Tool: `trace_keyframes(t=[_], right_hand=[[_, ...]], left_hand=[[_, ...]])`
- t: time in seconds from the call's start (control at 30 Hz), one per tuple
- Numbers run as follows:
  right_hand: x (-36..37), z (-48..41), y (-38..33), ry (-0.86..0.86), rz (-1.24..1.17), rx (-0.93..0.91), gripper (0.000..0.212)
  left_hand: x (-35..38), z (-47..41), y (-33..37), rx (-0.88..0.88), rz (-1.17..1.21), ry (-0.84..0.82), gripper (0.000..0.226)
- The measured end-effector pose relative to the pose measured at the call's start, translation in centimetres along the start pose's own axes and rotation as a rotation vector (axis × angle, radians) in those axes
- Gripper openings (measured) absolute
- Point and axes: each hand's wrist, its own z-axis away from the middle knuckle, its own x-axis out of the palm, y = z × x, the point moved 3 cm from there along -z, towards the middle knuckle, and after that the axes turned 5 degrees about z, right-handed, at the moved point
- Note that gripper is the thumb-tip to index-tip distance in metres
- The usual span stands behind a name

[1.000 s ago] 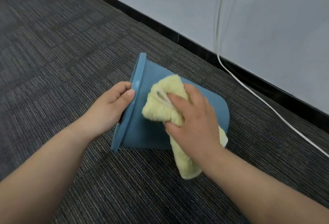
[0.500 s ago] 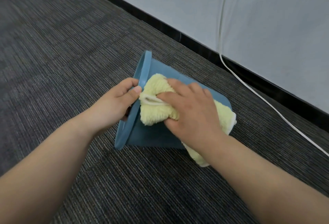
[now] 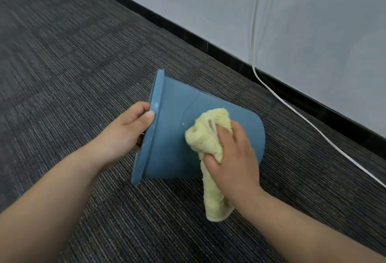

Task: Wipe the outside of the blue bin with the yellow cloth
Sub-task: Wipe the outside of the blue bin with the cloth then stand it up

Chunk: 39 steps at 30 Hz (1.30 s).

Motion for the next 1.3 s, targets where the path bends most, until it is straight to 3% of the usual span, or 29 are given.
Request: trace_keyframes(t=[0.23, 0.3, 0.43, 0.63, 0.87, 0.93, 1.07, 1.2, 1.3], right_hand=[[0.4, 1.5, -1.4, 0.014, 0.066, -0.108, 0.052], [0.2, 0.8, 0.8, -0.029, 0.064, -0.018, 0.053], [-0.6, -0.7, 3.9, 0.078, 0.066, 0.207, 0.048], [0.9, 0.7, 1.7, 0.039, 0.146, -0.075, 0.05], [-0.2, -1.1, 5.6, 0.074, 0.049, 0.297, 0.045], [0.1, -0.7, 4.2, 0.042, 0.087, 0.223, 0.049], [1.3, 0.9, 0.6, -0.01, 0.09, -0.095, 0.055], [1.2, 0.3, 2.0, -0.008, 0.117, -0.078, 0.054], [0.4, -0.3, 4.6, 0.04, 0.082, 0.07, 0.051]], left_hand=[[0.3, 0.2, 0.2, 0.03, 0.027, 0.025, 0.022], [0.2, 0.2, 0.1, 0.012, 0.048, 0.037, 0.023], [0.2, 0.1, 0.0, -0.023, 0.056, 0.056, 0.023], [-1.0, -0.1, -0.6, 0.001, -0.075, 0.184, 0.026], [-0.9, -0.3, -0.6, 0.018, -0.033, 0.132, 0.03], [-1.0, -0.3, -0.4, 0.042, -0.02, 0.13, 0.031], [-1.0, -0.2, -0.3, 0.057, -0.018, 0.141, 0.032], [-1.1, -0.3, -0.4, 0.045, -0.036, 0.134, 0.032], [-0.8, -0.3, -0.1, 0.079, -0.021, 0.097, 0.033]])
